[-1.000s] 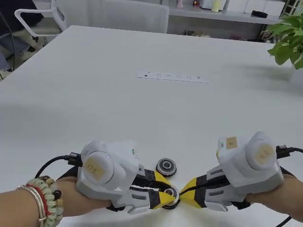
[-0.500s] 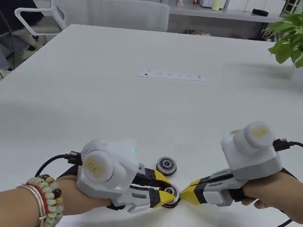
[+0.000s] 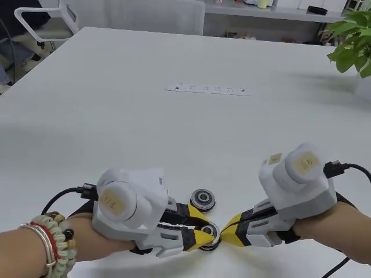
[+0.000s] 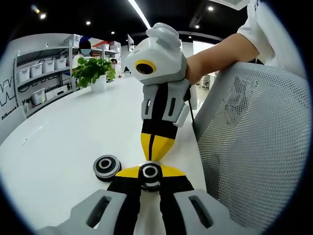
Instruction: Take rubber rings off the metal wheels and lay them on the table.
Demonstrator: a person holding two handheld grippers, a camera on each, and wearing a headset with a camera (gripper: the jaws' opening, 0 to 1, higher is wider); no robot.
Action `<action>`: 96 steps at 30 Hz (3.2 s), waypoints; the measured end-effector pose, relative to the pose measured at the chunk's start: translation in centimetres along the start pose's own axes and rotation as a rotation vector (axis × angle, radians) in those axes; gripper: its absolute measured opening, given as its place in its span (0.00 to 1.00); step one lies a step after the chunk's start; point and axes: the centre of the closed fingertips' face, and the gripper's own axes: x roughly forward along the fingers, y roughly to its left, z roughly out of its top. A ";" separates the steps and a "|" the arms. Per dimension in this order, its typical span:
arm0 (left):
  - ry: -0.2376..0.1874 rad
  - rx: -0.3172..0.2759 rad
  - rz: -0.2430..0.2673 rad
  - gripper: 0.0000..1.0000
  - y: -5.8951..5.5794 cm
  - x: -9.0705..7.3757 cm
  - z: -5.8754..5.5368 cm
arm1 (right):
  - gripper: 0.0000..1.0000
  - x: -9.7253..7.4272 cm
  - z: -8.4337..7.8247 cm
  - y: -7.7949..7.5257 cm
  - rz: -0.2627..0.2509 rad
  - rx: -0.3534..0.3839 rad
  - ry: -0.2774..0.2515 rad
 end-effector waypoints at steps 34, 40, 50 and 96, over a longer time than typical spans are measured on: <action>-0.009 -0.008 -0.003 0.08 0.1 0.0 0.0 | 0.00 -1.3 1.8 0.7 0.161 0.517 -0.152; -0.003 -0.005 -0.001 0.08 0.1 0.0 0.0 | 0.00 -1.3 2.0 0.7 0.184 0.545 -0.168; -0.003 -0.005 0.000 0.08 0.1 0.0 0.0 | 0.00 -1.4 2.4 1.1 0.200 0.517 -0.176; 0.113 0.030 -0.055 0.18 -0.6 -0.4 -0.3 | 0.00 -1.2 2.3 0.2 0.112 0.475 -0.168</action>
